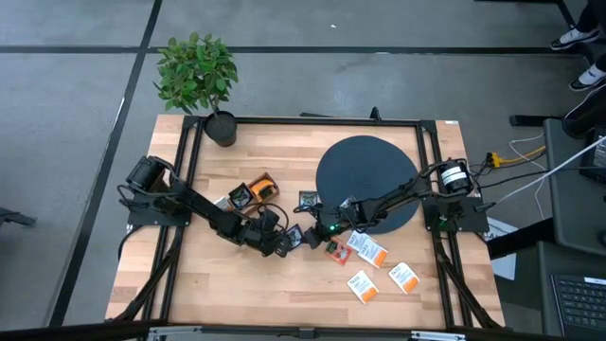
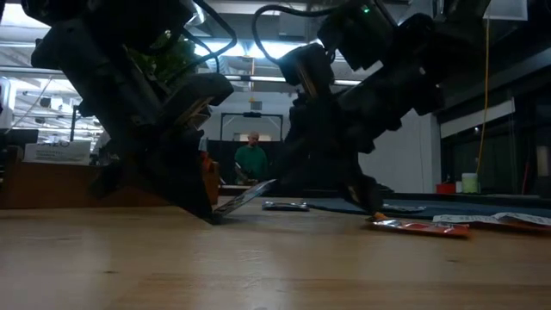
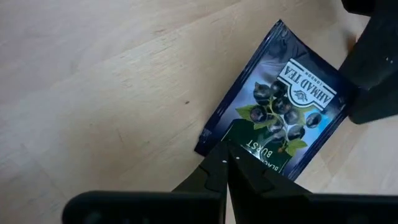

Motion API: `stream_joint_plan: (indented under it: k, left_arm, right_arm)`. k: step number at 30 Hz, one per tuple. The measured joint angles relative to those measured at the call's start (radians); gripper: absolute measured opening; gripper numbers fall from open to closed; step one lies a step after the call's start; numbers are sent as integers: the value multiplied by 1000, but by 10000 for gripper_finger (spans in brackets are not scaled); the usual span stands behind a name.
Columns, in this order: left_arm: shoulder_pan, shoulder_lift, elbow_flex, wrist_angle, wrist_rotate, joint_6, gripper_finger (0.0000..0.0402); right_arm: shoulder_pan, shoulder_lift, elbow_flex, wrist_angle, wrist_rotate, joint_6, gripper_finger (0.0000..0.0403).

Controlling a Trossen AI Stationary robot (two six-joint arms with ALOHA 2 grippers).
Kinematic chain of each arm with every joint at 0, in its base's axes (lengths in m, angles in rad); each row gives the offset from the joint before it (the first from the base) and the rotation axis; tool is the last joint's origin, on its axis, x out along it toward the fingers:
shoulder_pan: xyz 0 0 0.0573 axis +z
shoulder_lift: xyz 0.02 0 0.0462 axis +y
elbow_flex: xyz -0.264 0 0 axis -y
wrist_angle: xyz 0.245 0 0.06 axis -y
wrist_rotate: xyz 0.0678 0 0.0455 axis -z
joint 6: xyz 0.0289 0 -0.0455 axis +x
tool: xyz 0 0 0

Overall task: Pick & Place Tea
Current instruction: Put the black tea bag into the middle section of the wooden organizer

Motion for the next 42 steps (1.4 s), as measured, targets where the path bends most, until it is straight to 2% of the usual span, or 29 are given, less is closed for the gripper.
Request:
stream_joint_plan:
  k: [7, 17, 21, 25, 28, 32, 34, 36, 42]
  left_arm:
    - [-2, 0, -1, 23, -5, 0, 7]
    - [-2, -34, -3, 52, 129, -1, 10]
    - [-2, -119, -3, 2, 139, 47, 12]
    - [-2, -257, -2, -94, 119, 90, 11]
    - [-17, -369, -1, -185, 29, 93, 8]
    - [-85, -526, -1, -345, -298, -22, 11]
    - [-119, -600, -1, -444, -429, -117, 16]
    - [-143, -670, -6, -488, -480, -170, 23]
    - [-184, -792, -45, -386, -537, -146, 66]
  right_arm:
    - [0, 0, 1, -25, 0, -8, 9]
    - [0, -1, 1, -27, -1, -28, 5]
    - [4, -2, 1, -22, -20, -27, 4]
    - [17, -2, 1, 3, -24, -21, 3]
    - [23, -2, 1, 46, -24, -7, 2]
    - [24, -16, 1, 101, -18, -10, 2]
    - [24, -42, 1, 90, -2, -39, 2]
    - [24, -80, 1, 64, 27, -69, 2]
    - [12, -242, 1, -17, 140, -179, 1]
